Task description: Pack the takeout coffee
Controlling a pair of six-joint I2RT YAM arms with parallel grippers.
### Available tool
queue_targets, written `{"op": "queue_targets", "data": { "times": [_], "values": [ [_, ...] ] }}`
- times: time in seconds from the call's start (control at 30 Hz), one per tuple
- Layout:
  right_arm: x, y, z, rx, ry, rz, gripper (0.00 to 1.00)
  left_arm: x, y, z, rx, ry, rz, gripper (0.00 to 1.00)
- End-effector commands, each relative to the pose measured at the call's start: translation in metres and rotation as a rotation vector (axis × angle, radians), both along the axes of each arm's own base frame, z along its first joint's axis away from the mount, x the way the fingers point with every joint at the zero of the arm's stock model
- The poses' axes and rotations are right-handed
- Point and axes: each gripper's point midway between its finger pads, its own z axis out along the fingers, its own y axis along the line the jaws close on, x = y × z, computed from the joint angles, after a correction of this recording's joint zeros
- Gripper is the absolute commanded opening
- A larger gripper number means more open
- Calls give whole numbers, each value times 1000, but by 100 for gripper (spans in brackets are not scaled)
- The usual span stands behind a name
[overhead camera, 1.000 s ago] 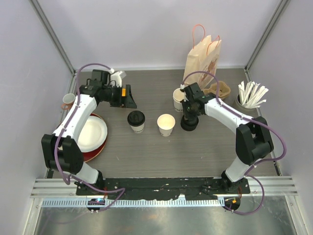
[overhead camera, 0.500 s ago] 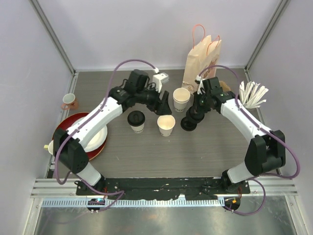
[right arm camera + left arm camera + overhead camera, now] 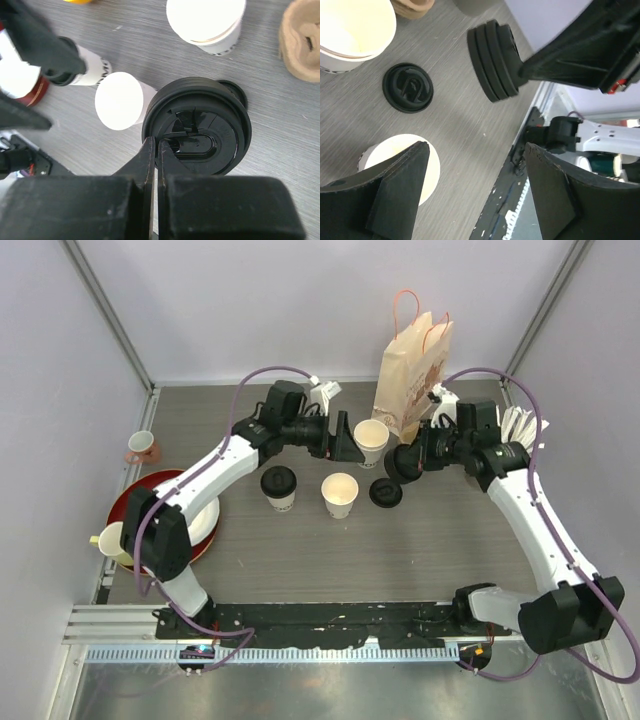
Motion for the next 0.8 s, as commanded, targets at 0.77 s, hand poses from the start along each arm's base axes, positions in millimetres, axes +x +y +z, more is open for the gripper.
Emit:
{"op": "queue_targets", "data": {
  "times": [0.77],
  "values": [
    [-29, 27, 77, 176, -198, 188, 1, -13, -44, 17, -211, 180, -108, 61]
  ]
}}
